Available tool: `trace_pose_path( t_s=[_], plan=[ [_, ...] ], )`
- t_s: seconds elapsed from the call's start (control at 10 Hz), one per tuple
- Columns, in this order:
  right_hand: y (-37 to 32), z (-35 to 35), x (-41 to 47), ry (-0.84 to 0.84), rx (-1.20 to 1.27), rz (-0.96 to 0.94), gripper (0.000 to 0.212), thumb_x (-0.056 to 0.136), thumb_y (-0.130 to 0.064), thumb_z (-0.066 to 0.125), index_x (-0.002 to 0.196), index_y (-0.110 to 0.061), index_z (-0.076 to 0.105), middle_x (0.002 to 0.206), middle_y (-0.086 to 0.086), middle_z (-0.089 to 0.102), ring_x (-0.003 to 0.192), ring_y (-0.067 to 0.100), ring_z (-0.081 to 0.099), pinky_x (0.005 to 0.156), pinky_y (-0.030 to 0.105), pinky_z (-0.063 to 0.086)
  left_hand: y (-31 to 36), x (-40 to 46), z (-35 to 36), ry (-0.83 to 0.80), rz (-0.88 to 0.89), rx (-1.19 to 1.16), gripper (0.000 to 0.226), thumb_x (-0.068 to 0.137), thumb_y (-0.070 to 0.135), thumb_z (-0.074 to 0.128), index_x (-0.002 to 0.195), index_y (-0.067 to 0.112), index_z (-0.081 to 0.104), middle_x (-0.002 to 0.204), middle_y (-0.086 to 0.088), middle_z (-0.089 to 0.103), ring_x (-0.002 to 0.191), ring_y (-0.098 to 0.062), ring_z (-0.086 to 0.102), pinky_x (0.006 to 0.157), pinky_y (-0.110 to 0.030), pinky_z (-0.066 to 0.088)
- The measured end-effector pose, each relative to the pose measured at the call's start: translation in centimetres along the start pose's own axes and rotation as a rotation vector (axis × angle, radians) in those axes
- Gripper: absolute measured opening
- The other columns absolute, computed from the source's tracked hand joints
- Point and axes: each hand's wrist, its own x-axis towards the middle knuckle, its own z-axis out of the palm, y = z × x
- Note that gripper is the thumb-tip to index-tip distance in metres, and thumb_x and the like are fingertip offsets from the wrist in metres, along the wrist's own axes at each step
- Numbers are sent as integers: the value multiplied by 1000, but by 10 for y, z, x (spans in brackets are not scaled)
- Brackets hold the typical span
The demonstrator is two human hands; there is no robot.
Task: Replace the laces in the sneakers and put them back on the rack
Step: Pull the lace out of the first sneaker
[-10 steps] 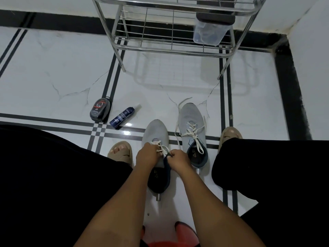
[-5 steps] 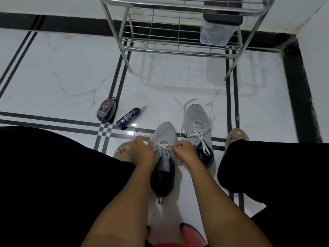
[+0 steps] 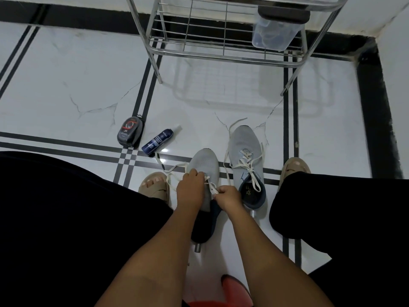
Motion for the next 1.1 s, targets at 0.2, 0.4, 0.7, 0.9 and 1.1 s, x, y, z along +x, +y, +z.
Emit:
trace_pose_path(
  t_s=[0.2, 0.4, 0.7, 0.9, 1.1],
  plan=[
    [-1, -1, 3, -61, -84, -43, 21, 86, -14, 59, 102, -14, 73, 101, 12, 70, 97, 30, 63, 81, 32, 52, -3, 2, 10, -81, -46, -124, 17, 93, 23, 54, 106, 18, 64, 107, -6, 54, 103, -24, 49, 69, -33, 41],
    [7, -7, 6, 14, 90, 71, 18, 87, -8, 57, 98, -6, 72, 94, 12, 67, 93, 31, 64, 82, 41, 55, -20, 8, -26, -222, -863, -1723, 35, 90, 25, 43, 57, 15, 47, 61, -2, 50, 58, -18, 50, 62, -29, 42],
    [-4, -7, -3, -13, -85, -68, 24, 88, -16, 56, 103, -21, 73, 104, 8, 70, 98, 28, 63, 81, 29, 50, -6, -4, 7, 32, -97, -117, 27, 90, 41, 57, 110, 27, 67, 123, -1, 48, 114, -24, 45, 91, -39, 41],
    [6, -7, -3, 15, -35, -21, 22, 89, -15, 53, 100, -18, 73, 102, 10, 70, 93, 30, 63, 76, 30, 51, -17, 25, -42, 345, -958, -1695, 16, 95, 17, 46, 87, 9, 58, 87, -9, 61, 80, -23, 61, 77, -35, 50],
    [1, -4, -7, 16, -70, -31, 22, 87, -18, 53, 97, -21, 73, 98, 7, 70, 92, 29, 63, 67, 25, 43, -14, 35, -62, -21, -438, -754, 22, 95, 30, 53, 96, 10, 46, 79, -3, 50, 65, -16, 50, 58, -27, 37]
  ],
)
